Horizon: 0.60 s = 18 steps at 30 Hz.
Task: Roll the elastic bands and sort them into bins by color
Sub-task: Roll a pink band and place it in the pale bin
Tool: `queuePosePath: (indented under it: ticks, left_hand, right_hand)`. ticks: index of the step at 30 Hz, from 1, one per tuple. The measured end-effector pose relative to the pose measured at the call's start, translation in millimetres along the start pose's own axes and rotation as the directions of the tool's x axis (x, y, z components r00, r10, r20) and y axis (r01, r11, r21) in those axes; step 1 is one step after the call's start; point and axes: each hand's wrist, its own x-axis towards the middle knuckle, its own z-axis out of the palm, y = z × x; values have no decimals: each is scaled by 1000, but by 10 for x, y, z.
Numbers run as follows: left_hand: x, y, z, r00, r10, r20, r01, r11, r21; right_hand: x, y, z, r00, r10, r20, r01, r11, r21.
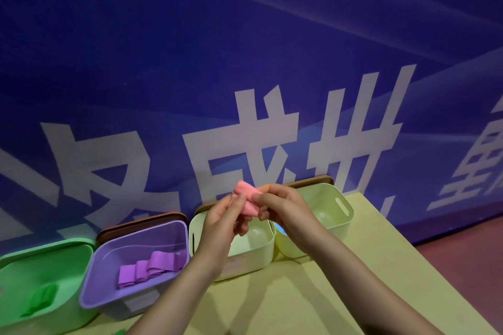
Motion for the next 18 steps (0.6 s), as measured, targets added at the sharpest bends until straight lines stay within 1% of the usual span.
queuePosePath:
  ticks: [1,2,3,4,5,6,7,8,10,12,15,18]
  left_hand:
    - [-3,-11,-16,1000,10,-15,-10,1000,20]
    - [-7,-20,-26,999,17,-29,-16,999,50]
    - [-14,-22,-21,999,18,-43,-14,997,80]
    - [-23,-19,-9,998,9,-60,-3,995,102]
    - [-33,-11,5,997,-12,-74,20,994,110]
    - [-41,3,14,996,-41,-80,49,993,103]
    - [-47,22,13,994,-75,-78,81,994,79]
    - [-52,39,4,991,-110,-70,113,993,45]
    - [-56,62,-43,984,-172,-52,170,984,-44]
    - [-72,83,-90,978,-205,-29,200,972,-123]
    - [-148,117,-127,983,-180,41,184,972,-143]
    - [-219,176,-196,981,-157,117,176,969,-174]
  right_hand:
    - [-13,26,13,1000,-8,-11,8,1000,-8]
    - [-27,56,32,998,-40,-44,37,998,-52]
    - [-45,90,47,990,-103,-97,88,985,-145]
    - [-59,128,61,968,-200,-152,150,946,-286]
    - [-73,163,73,932,-312,-182,206,873,-443]
    - [-83,199,83,891,-419,-173,255,779,-574]
    - [-92,224,89,851,-506,-138,302,688,-660]
    - [-96,250,88,817,-569,-95,345,614,-710]
    - [-95,288,95,763,-646,-16,410,503,-761]
    - [-92,309,104,729,-683,40,454,440,-775]
    - [-107,317,126,686,-720,106,494,354,-794]
    - [-130,284,158,630,-748,211,534,219,-817]
